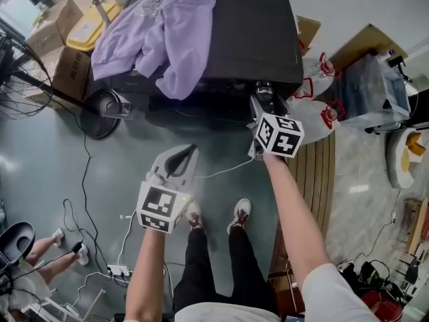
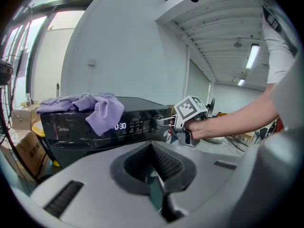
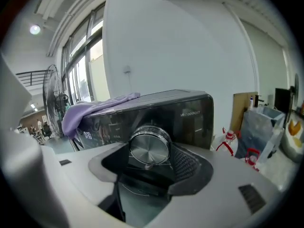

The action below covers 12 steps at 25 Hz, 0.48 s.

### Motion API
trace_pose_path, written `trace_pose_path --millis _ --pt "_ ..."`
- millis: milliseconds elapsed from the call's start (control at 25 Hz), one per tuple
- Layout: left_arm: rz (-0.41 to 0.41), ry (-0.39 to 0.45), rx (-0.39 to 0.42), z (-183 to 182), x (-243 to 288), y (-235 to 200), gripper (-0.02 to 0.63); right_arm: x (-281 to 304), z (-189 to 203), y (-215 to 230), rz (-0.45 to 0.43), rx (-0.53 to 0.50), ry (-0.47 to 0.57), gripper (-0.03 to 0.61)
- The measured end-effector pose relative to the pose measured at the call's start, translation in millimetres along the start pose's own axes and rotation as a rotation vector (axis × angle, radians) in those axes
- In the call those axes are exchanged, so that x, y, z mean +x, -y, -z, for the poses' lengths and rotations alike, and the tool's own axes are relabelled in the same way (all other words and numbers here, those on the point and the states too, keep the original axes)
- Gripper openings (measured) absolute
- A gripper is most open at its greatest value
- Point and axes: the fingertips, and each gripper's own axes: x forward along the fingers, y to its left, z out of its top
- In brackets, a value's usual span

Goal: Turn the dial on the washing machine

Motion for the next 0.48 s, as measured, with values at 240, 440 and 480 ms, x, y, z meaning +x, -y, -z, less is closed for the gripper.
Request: trace_pose_path --millis 240,440,480 --pt "0.001 0.001 -0.006 -2.5 3.2 0.6 0.014 -0.1 0.0 1.6 -0.054 0.144 0.002 0.282" --pt "-0.001 0.004 -0.002 -7.6 4.5 -1.4 0.014 0.7 1.2 3.2 -0.12 0.325 0.006 0.282" --pt "-0.001 0.005 -0.001 -8.7 4.6 -2.0 0.014 0.6 1.9 3.5 -0.133 0.37 0.001 0.282"
